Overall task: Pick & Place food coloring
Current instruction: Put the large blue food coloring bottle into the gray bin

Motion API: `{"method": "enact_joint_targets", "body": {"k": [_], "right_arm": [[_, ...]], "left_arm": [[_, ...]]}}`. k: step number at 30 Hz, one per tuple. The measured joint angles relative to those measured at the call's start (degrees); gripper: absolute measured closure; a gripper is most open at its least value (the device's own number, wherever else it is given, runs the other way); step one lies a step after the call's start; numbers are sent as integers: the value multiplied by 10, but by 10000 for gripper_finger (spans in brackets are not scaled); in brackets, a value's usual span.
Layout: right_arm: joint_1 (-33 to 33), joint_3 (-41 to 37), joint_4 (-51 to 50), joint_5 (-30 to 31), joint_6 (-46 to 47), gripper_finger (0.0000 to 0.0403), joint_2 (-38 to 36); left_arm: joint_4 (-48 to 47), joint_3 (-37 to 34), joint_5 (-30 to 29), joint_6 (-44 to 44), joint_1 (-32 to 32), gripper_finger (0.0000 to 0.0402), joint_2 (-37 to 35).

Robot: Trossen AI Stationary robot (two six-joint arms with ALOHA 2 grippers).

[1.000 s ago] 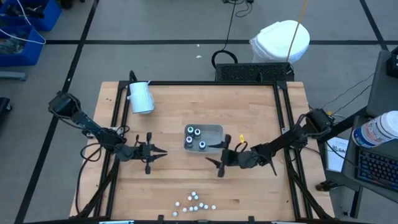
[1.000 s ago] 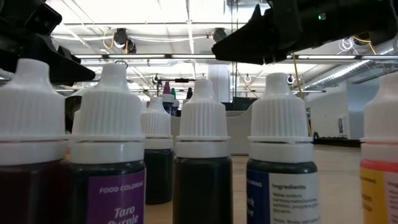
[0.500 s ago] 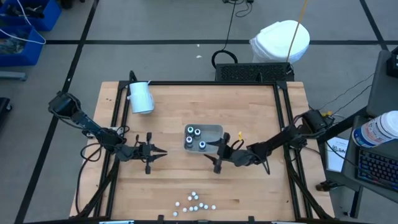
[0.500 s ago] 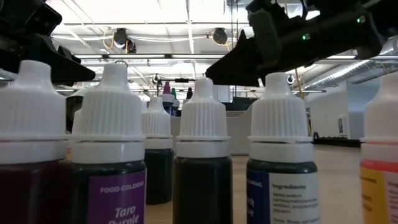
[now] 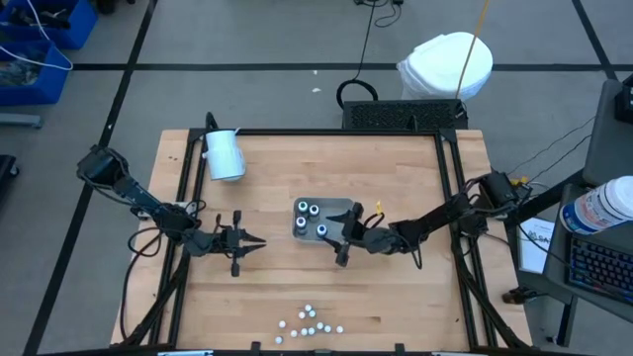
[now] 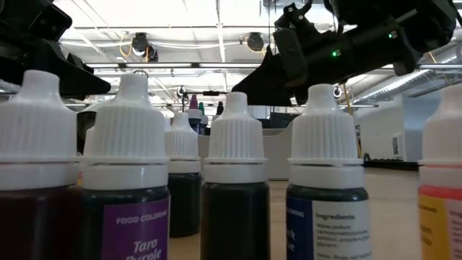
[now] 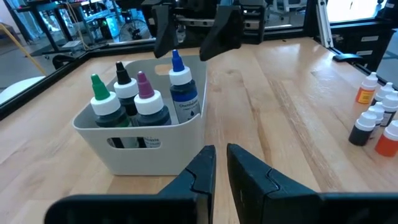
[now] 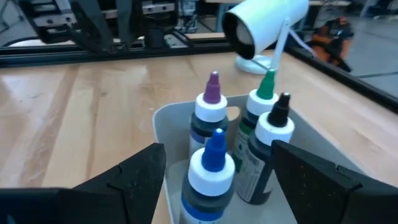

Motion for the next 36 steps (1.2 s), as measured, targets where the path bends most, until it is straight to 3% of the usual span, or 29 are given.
{"method": "enact_joint_targets", "body": {"k": [9,24,29,36], "right_arm": [[-14,0,-8,-49,-3,125,0],[-22,8,33,-33,-11,130,49],[-22,8,33,-34,-10,155,49],[-22,8,33,-60,-5,223,49]], "left_arm": [[0,0,-5,4,0,353,0],[4,0,-5,13,1,353,0],[4,0,-5,14,1,353,0],[4,0,-7,14,1,353,0]]}}
